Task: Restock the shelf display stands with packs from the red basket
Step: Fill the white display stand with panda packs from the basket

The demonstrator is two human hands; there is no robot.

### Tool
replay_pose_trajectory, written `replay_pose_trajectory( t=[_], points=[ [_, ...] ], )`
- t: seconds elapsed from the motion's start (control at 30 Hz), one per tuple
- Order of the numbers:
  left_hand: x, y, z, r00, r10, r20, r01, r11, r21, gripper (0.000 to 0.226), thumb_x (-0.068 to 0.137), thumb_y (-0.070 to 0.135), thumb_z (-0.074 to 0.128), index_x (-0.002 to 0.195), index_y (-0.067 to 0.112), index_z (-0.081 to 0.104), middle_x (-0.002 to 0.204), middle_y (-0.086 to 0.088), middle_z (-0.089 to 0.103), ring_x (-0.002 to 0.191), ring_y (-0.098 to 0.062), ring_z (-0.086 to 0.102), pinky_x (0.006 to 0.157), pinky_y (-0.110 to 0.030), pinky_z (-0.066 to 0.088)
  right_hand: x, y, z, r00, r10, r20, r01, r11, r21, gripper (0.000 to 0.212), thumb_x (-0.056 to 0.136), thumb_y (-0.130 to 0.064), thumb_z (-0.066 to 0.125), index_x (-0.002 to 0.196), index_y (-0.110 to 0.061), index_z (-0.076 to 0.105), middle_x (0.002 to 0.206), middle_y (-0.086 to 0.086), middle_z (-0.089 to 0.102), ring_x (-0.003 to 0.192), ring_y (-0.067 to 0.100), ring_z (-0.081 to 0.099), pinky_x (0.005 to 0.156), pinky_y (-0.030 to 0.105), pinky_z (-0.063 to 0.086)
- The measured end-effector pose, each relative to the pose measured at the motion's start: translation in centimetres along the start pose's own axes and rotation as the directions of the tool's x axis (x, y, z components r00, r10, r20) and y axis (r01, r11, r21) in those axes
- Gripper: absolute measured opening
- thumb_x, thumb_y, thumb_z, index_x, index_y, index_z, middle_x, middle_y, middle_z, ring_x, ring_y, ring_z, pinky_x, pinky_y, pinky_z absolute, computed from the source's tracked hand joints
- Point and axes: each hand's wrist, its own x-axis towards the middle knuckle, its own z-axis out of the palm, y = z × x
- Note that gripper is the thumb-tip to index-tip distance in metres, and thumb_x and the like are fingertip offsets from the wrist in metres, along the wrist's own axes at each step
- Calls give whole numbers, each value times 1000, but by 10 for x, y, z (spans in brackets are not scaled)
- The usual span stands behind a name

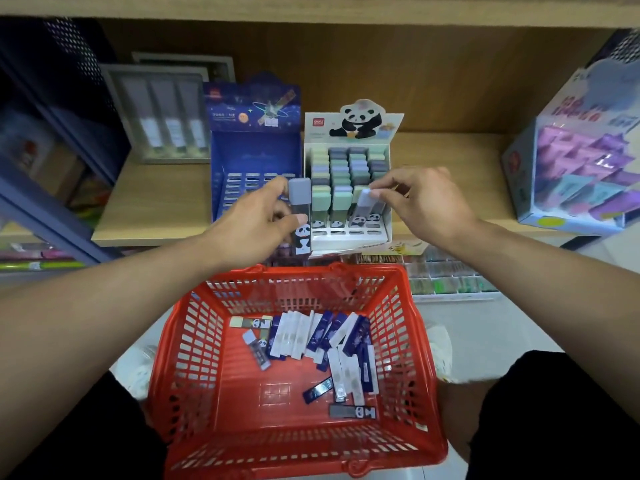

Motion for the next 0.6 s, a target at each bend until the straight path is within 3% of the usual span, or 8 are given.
replay_pose_trajectory(
  t=[0.1, 0.2, 0.37, 0.47, 0.6],
  points=[
    [-2, 2, 2, 1000, 12, 12, -12, 1000, -7, 17, 101, 35, 57, 96, 38, 42, 76, 3, 72, 72, -12, 69, 78, -47, 55, 4, -1, 5, 999, 35, -39, -35, 999, 11, 9, 93, -35, 69, 96, -31, 77, 84, -23, 69, 85, 0, 66, 77, 34, 57],
    [-4, 3, 2, 1000, 16, 18, -16, 1000, -13, 12, 101, 34, 58, 106, 36, 47, 76, 7, 71, 75, -15, 69, 81, -48, 53, 5, -6, 8, 999, 30, -20, -31, 997, -75, 11, 94, -37, 67, 99, -34, 77, 92, -20, 70, 85, 2, 63, 76, 31, 55],
    [-6, 4, 2, 999, 31, 17, -31, 999, -9, 14, 100, 35, 59, 104, 36, 46, 76, 4, 71, 74, -15, 67, 81, -46, 53, 5, -8, 7, 1000, 1, -16, -5, 976, -217, 14, 94, -39, 67, 103, -34, 77, 87, -20, 60, 82, 3, 54, 65, 23, 37],
    [-5, 5, 4, 999, 41, 12, -40, 999, -12, 17, 99, 35, 61, 108, 25, 51, 74, 6, 71, 70, -15, 67, 76, -44, 54, 3, -10, 5, 1000, -7, -21, 2, 970, -244, 17, 95, -40, 65, 108, -34, 76, 87, -20, 58, 77, 1, 51, 57, 18, 32],
    [-3, 5, 9, 999, 46, 22, -45, 998, -33, 19, 94, 35, 69, 93, 25, 52, 76, 10, 71, 65, -10, 64, 67, -37, 51, -7, -30, -1, 997, -48, -52, 52, 995, 82, 26, 96, -41, 63, 118, -30, 71, 96, -15, 68, 78, 3, 61, 69, 26, 53]
  ],
)
